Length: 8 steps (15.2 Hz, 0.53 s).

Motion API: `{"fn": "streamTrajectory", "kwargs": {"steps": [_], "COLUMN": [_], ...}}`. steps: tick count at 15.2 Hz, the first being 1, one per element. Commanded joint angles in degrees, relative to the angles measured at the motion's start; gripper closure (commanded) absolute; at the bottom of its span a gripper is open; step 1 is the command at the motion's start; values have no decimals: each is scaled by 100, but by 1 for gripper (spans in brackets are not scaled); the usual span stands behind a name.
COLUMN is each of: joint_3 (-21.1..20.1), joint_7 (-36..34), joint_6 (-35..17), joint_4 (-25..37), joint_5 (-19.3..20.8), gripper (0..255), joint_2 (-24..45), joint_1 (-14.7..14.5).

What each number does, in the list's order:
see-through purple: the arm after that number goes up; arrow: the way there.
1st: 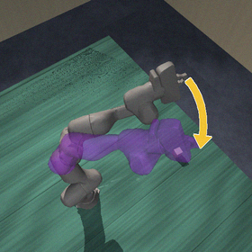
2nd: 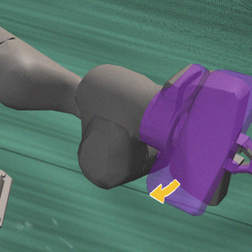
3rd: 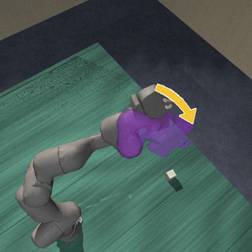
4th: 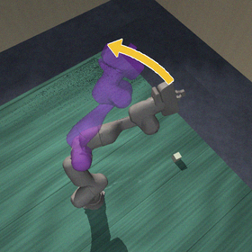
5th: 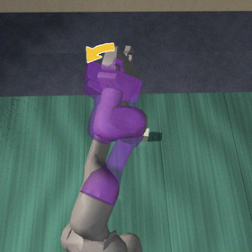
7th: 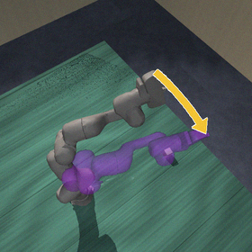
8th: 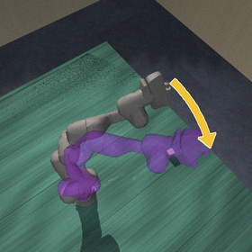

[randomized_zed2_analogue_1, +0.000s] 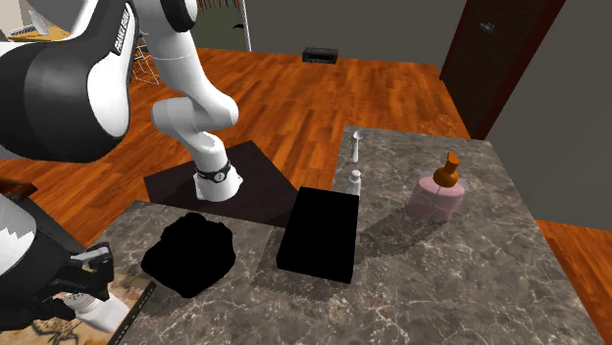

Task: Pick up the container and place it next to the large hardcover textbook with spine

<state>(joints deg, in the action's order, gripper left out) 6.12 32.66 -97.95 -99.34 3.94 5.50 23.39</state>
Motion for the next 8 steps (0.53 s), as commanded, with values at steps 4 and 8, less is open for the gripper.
{"fn": "streamTrajectory", "kwargs": {"steps": [4,8], "joint_3": [0,0], "joint_7": [-24,-40], "joint_6": [-378,-673], "joint_4": [-350,-593], "joint_5": [2,1], "gripper": [255,255], "joint_2": [27,79], "joint_1": [1,3]}}
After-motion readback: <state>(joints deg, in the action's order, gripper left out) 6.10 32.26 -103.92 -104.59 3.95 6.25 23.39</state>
